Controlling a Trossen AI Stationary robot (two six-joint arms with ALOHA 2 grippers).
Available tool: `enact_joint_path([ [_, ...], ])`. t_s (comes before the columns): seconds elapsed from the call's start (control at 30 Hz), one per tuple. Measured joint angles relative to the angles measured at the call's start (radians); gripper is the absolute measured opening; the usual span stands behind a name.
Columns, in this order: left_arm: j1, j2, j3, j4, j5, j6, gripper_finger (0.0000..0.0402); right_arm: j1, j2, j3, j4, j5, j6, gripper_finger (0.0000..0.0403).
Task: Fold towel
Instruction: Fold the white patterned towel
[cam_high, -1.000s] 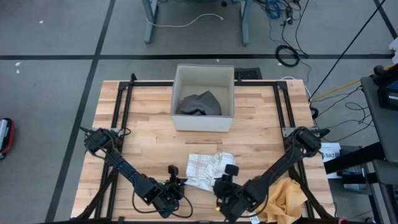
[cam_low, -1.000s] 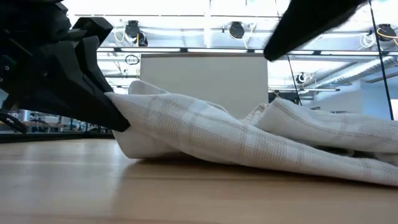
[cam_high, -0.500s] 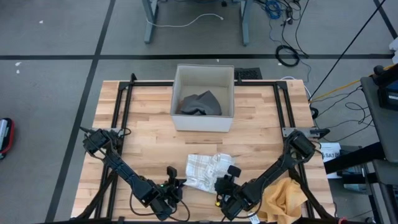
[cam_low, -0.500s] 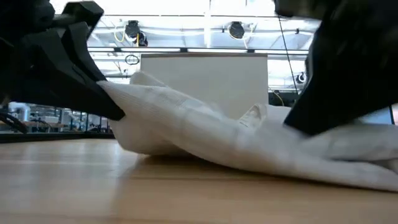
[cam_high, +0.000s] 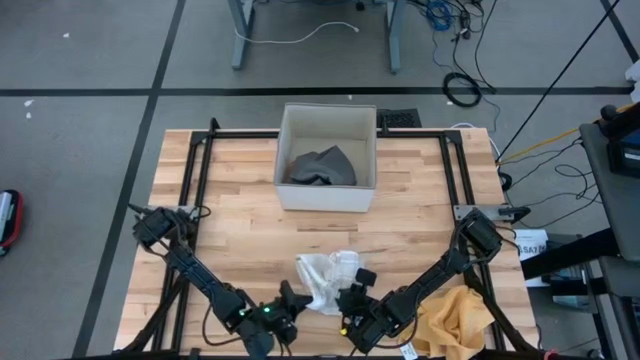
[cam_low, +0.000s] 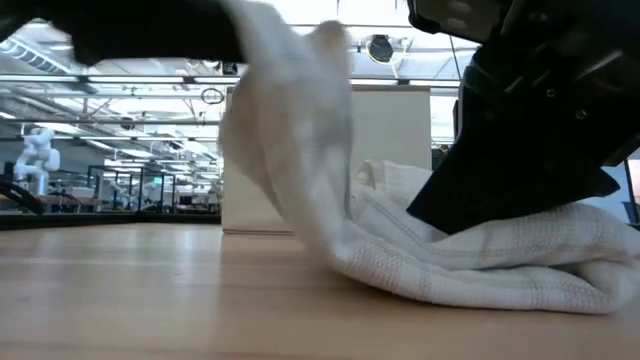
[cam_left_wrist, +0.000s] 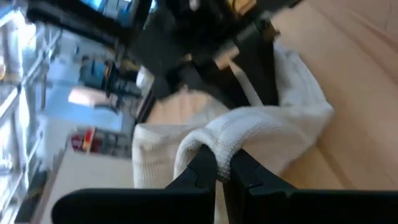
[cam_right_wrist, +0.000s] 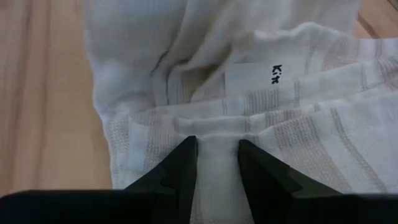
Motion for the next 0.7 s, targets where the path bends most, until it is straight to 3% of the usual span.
enact_joint_path([
  [0.17,0.060,0.000,0.000,0.076,0.163,0.129,0.0007,0.000,0.002,-0.002,0.054,-0.013,-0.024,0.0112],
  [0.7,0.223,0.033,0.000,0.154,0.590,0.143,0.0015,-0.002,0.004,-0.002,0.113,-0.046,-0.078,0.0112],
])
